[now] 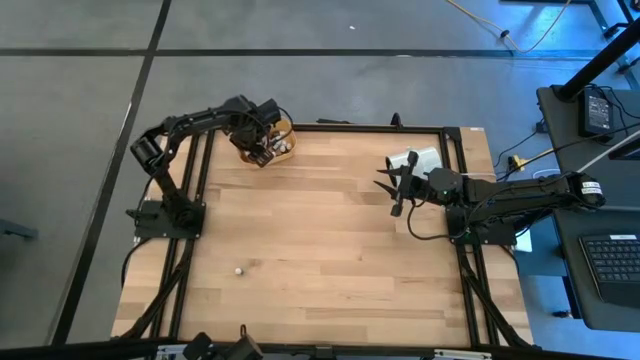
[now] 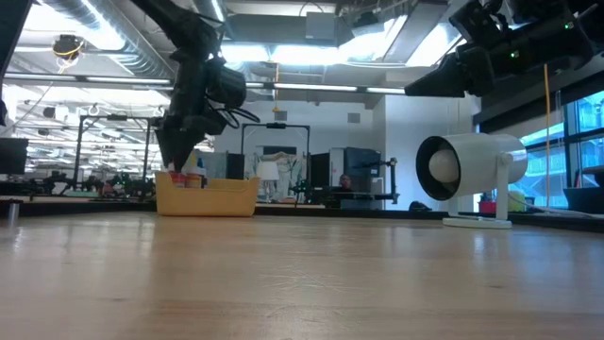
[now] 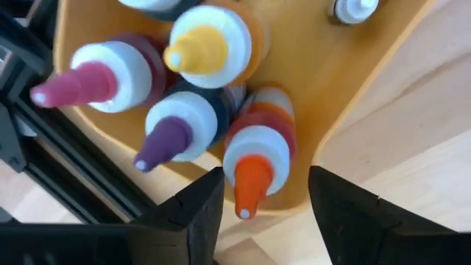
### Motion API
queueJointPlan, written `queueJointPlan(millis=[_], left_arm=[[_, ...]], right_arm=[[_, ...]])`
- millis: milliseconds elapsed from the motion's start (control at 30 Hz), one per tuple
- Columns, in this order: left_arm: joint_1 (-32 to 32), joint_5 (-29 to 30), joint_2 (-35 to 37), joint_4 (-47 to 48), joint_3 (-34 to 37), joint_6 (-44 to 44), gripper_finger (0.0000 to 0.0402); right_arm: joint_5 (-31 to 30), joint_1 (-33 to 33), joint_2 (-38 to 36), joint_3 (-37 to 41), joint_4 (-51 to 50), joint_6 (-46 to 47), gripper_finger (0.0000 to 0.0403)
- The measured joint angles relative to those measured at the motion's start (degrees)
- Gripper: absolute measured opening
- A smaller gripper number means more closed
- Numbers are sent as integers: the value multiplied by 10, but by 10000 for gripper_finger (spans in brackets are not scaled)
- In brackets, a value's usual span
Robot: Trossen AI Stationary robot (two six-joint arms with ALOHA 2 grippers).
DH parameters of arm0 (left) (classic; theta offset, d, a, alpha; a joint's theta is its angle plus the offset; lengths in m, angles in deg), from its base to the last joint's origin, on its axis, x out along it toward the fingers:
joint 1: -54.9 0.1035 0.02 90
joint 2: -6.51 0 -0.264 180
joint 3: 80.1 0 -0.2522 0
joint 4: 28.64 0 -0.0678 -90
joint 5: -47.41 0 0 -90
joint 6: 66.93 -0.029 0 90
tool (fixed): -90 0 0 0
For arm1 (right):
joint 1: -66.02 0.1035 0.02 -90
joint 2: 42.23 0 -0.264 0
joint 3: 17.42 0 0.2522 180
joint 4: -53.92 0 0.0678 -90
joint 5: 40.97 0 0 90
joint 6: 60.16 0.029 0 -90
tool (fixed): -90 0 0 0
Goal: Pick & Place food coloring
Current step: Put the large orange food coloring bottle into the yellow bin, then adjust the large blue food coloring bottle on the yellow bin
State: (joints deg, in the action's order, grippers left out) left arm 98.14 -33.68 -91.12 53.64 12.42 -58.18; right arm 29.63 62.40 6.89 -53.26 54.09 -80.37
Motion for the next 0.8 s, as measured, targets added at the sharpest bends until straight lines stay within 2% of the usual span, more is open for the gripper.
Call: queueJointPlan(millis=[300,433,633,800], left_arm=[[-1,7,0,34,-89,10,196],[-2,19,1,-47,-113,-26,194],[-5,-28,-21,-183,-113,-81,193],[4,-58,-67,-202,-113,-111,196]], right_arm=[[0,0,0,0,0,0,145],[0,0,0,0,0,0,145],[0,0,0,0,0,0,145],[0,0,0,0,0,0,145]])
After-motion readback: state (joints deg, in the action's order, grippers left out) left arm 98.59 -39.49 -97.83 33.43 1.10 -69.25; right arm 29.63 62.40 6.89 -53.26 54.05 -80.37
